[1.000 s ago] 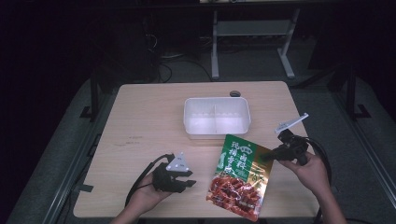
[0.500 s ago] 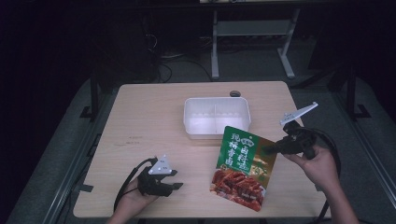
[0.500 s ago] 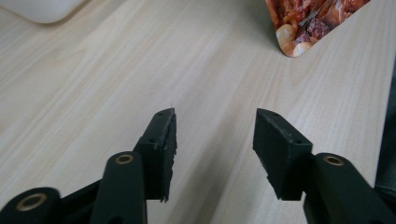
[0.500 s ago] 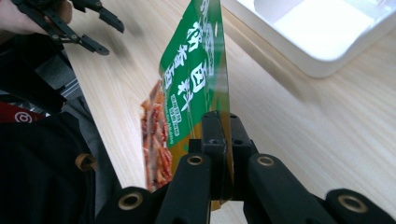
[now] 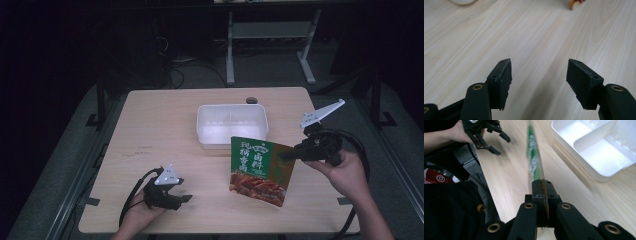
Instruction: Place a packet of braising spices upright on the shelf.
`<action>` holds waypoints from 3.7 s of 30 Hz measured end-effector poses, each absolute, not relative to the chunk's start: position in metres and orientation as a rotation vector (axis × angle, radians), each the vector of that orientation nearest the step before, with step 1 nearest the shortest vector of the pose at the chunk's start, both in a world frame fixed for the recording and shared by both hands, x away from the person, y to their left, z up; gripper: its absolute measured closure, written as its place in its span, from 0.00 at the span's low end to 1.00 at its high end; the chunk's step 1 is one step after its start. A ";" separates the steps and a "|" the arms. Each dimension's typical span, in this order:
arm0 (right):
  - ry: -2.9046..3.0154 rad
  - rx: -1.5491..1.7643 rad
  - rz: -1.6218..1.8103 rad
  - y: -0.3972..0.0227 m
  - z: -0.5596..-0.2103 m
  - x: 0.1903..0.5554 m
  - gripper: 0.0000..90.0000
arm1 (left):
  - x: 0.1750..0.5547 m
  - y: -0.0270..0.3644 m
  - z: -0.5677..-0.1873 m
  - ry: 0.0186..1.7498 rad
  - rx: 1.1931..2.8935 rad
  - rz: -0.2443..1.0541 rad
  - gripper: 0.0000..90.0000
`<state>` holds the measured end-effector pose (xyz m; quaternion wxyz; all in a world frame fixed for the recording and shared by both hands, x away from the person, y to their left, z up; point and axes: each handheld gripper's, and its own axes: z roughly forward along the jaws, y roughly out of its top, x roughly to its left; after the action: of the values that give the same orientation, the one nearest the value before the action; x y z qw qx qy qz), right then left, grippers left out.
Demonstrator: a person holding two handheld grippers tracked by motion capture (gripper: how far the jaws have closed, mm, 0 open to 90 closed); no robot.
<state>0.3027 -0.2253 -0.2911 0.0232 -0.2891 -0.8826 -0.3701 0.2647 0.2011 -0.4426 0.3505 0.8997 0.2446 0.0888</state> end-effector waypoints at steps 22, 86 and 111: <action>-2.774 -0.955 -1.180 -0.229 -0.237 0.314 1.00 | 0.267 0.208 -0.442 0.643 2.284 0.293 0.38; -2.932 -1.350 -1.212 -0.163 -0.224 0.437 1.00 | 0.270 0.216 -0.439 0.659 2.243 0.322 0.36; -2.941 -1.408 -1.289 -0.160 -0.258 0.448 1.00 | 0.269 0.216 -0.438 0.660 2.235 0.324 0.36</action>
<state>0.4483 -0.1601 -0.2578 -0.1813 -0.3948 -0.8250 -0.3614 0.2691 0.2163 -0.4383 0.3843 0.8770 0.2589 0.1272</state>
